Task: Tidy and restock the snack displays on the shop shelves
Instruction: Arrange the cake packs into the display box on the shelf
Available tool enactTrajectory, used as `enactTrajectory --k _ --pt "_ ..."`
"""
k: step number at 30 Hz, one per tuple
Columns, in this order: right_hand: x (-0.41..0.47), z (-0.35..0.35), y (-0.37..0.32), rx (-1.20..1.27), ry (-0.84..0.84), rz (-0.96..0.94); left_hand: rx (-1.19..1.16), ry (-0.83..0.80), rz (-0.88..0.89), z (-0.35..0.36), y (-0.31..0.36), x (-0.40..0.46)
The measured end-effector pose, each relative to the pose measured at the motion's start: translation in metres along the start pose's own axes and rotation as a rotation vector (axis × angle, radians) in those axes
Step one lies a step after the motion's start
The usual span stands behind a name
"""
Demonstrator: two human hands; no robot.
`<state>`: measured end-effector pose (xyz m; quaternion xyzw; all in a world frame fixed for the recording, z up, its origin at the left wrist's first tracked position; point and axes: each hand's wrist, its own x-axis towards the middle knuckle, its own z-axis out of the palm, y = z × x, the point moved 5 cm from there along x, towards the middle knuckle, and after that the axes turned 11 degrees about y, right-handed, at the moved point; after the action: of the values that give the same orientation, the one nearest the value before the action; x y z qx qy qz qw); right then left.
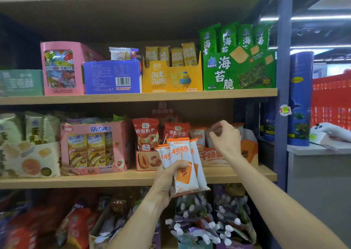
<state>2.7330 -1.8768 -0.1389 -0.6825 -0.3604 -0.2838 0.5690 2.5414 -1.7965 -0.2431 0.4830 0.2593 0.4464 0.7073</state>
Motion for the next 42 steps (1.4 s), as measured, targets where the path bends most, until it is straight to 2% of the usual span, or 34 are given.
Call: enactTrajectory --k 1,2,4,5,6,8,11,13,14,17,19,21,22,23,25,27,28,29,32,33,35,37,39,42 --pt "-0.011 -0.011 -0.002 0.087 -0.051 0.027 -0.006 -0.001 -0.006 0.0 -0.001 0.0" --pt "-0.026 -0.018 -0.003 0.18 -0.176 0.092 -0.012 -0.002 -0.01 0.001 -0.001 0.001" --pt "-0.061 -0.023 -0.006 0.314 -0.509 0.227 -0.02 -0.009 -0.013 0.005 -0.002 0.003" --pt "-0.074 -0.024 -0.005 0.35 -0.616 0.259 -0.018 -0.014 -0.013 0.009 -0.003 0.003" --pt "-0.082 -0.024 -0.001 0.365 -0.655 0.271 -0.015 -0.018 -0.011 0.014 -0.003 0.003" --pt "-0.077 -0.031 0.005 0.386 -0.599 0.3 -0.021 -0.005 0.004 0.022 -0.004 0.003" --pt "-0.038 -0.049 0.016 0.477 -0.346 0.399 -0.029 0.04 0.017 0.028 -0.002 0.005" --pt "-0.001 -0.058 0.024 0.399 -0.166 0.352 -0.017 0.056 0.014 0.03 -0.001 0.006" --pt "0.017 -0.056 0.027 0.324 -0.129 0.317 -0.012 0.056 0.014 0.031 -0.001 0.006" --pt "0.053 -0.025 0.037 -0.008 -0.188 0.23 0.001 0.038 0.006 0.033 -0.002 0.005" --pt "0.055 0.005 0.045 -0.211 -0.347 0.182 -0.001 0.032 0.006 0.034 -0.002 0.004" --pt "0.044 0.035 0.057 -0.303 -0.506 0.15 -0.001 0.034 0.01 0.034 -0.003 0.004" --pt "0.038 0.043 0.059 -0.322 -0.533 0.136 -0.003 0.035 0.014 0.034 -0.003 0.005" --pt "0.033 0.043 0.058 -0.34 -0.51 0.112 -0.003 0.034 0.015 0.033 -0.003 0.005" --pt "0.028 0.027 0.048 -0.356 -0.33 0.053 0.007 0.029 0.014 0.033 -0.003 0.003" --pt "0.015 -0.007 0.026 -0.206 -0.112 -0.006 0.001 0.03 0.016 0.033 -0.002 0.003" --pt "0.002 -0.024 0.015 -0.08 -0.084 -0.006 -0.004 0.024 0.017 0.034 -0.001 0.004" --pt "-0.011 -0.037 0.005 0.059 -0.146 0.045 -0.008 0.015 0.022 0.036 0.0 0.004" --pt "-0.056 -0.042 -0.01 0.295 -0.585 0.394 0.049 -0.041 0.071 0.047 0.002 0.006" --pt "-0.063 -0.041 -0.009 0.324 -0.663 0.484 0.082 -0.064 0.095 0.052 0.002 0.006" --pt "-0.064 -0.042 -0.005 0.395 -0.698 0.6 0.128 -0.074 0.13 0.058 0.0 0.005" --pt "-0.055 -0.046 0.001 0.461 -0.642 0.668 0.129 -0.084 0.114 0.063 0.0 0.003" --pt "-0.036 -0.052 0.012 0.539 -0.483 0.698 0.095 -0.045 0.058 0.065 -0.002 0.005" --pt "0.006 -0.074 0.03 0.518 -0.119 0.524 0.085 0.058 0.002 0.063 -0.006 0.01"
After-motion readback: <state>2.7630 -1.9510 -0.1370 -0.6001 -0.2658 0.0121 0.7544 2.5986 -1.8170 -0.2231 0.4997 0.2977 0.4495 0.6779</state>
